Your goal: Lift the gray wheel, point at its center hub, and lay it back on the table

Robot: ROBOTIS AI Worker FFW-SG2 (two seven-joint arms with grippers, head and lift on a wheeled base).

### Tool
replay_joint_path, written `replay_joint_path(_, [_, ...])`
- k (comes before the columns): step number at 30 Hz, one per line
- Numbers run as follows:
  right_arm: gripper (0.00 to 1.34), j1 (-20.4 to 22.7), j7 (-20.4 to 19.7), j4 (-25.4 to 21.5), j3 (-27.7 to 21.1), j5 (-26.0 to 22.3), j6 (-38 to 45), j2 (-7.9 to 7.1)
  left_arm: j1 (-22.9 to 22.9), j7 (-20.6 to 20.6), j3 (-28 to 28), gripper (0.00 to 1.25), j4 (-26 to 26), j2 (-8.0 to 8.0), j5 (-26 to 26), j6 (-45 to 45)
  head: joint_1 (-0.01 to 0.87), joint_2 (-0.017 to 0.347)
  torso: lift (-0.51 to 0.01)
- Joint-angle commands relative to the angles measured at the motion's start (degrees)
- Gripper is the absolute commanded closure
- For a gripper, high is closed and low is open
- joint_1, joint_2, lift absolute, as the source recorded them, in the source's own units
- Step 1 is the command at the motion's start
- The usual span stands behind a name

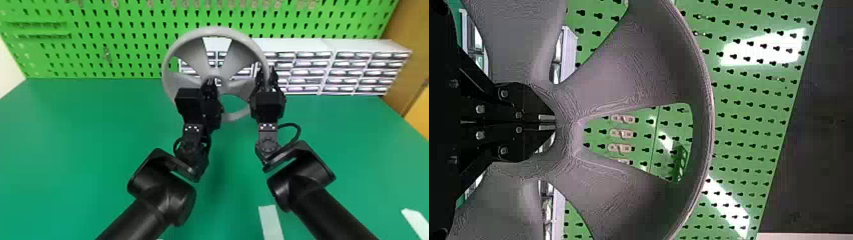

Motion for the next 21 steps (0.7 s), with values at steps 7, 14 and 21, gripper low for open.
replay_joint_path(7, [1.31, 0.05, 0.00, -0.17, -0.07, -0.19, 0.01, -0.12, 0.09, -0.26, -0.03, 1.22, 0.00, 0.00, 0.41, -0.09, 0.692, 0.048, -0.096])
replay_joint_path(14, [1.31, 0.05, 0.00, -0.17, -0.07, -0.28, 0.01, -0.12, 0.00, -0.52, 0.06, 1.22, 0.09, -0.09, 0.50, -0.09, 0.692, 0.048, -0.096])
replay_joint_path(21, [1.31, 0.05, 0.00, -0.26, 0.02, -0.37, -0.08, -0.03, 0.00, -1.05, 0.24, 1.22, 0.27, -0.18, 0.67, -0.27, 0.692, 0.048, -0.096])
